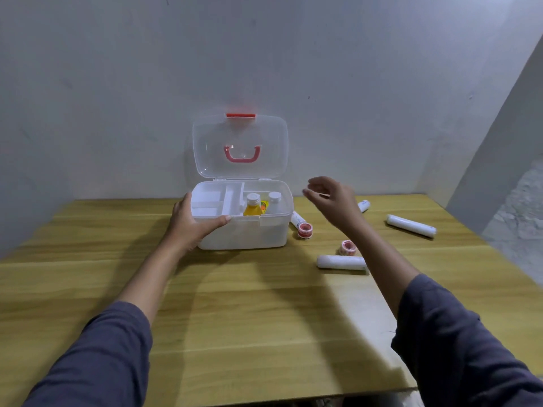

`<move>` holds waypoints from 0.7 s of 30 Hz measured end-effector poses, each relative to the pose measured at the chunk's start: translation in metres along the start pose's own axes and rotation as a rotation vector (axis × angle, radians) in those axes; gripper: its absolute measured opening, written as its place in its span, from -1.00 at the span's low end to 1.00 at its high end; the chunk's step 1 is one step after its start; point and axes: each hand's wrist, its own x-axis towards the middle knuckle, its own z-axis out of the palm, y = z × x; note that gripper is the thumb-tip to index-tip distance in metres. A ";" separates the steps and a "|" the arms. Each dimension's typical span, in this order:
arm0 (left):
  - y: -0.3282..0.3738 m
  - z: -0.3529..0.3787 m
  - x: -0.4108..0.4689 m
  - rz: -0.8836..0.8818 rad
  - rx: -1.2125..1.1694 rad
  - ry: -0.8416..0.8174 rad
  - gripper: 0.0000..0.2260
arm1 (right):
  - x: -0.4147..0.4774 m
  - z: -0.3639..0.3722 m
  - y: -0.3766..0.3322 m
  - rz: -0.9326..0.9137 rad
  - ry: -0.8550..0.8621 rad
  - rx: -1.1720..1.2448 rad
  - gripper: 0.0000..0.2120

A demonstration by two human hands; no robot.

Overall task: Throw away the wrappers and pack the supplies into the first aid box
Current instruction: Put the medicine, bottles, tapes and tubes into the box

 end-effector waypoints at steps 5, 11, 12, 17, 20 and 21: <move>-0.001 0.001 0.000 0.022 0.002 0.012 -0.10 | -0.005 -0.043 0.071 0.186 0.147 -0.210 -0.67; -0.007 0.001 0.004 0.049 -0.003 0.016 -0.22 | -0.013 -0.082 0.138 0.412 0.179 -0.540 -0.59; -0.008 0.002 0.005 0.053 -0.005 0.016 -0.22 | -0.014 -0.085 0.144 0.433 0.157 -0.613 -0.59; -0.013 0.001 0.008 0.069 -0.014 0.021 -0.21 | -0.021 -0.080 0.153 0.314 0.074 -0.717 -0.70; -0.013 0.001 0.008 0.074 -0.014 0.024 -0.22 | -0.021 -0.068 0.149 0.112 0.013 -0.648 -0.71; -0.013 0.001 0.008 0.070 -0.019 0.024 -0.23 | -0.020 -0.064 0.149 0.053 -0.038 -0.627 -0.70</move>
